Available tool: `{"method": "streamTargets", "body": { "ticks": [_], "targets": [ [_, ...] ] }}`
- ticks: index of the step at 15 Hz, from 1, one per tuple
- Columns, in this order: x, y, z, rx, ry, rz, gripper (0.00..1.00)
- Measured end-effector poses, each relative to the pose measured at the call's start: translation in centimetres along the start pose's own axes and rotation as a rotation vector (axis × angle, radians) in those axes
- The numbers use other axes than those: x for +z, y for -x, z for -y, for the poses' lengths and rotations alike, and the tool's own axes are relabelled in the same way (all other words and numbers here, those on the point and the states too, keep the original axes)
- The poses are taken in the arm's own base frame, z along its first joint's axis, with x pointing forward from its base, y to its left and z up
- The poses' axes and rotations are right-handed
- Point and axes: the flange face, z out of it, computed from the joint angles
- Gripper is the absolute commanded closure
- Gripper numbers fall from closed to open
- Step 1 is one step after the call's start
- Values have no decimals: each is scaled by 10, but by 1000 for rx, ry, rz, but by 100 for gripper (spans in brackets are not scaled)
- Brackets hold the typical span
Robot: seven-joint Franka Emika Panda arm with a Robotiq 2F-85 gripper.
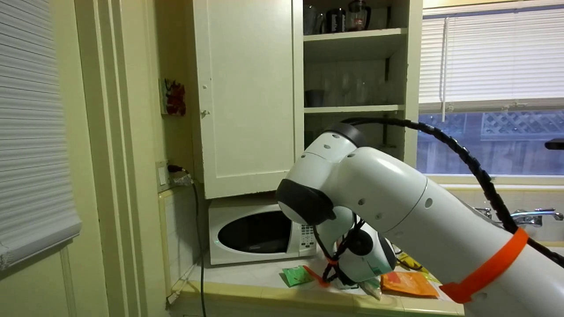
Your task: Place the blue butter knife inside the cup
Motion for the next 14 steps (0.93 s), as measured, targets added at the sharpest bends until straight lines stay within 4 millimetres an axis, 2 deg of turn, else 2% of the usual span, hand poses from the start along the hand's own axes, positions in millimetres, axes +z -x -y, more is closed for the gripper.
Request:
{"method": "streamTargets", "body": {
  "ticks": [3,7,8,9,10,14],
  "targets": [
    [14,11,6,2,-8,20,94],
    [31,19,25,16,-38,40,94],
    [35,19,28,18,-44,43,90],
    [37,20,31,19,-51,43,50],
    [39,23,34,25,-55,55,49],
    [38,28,38,29,-66,81,20]
  ]
}}
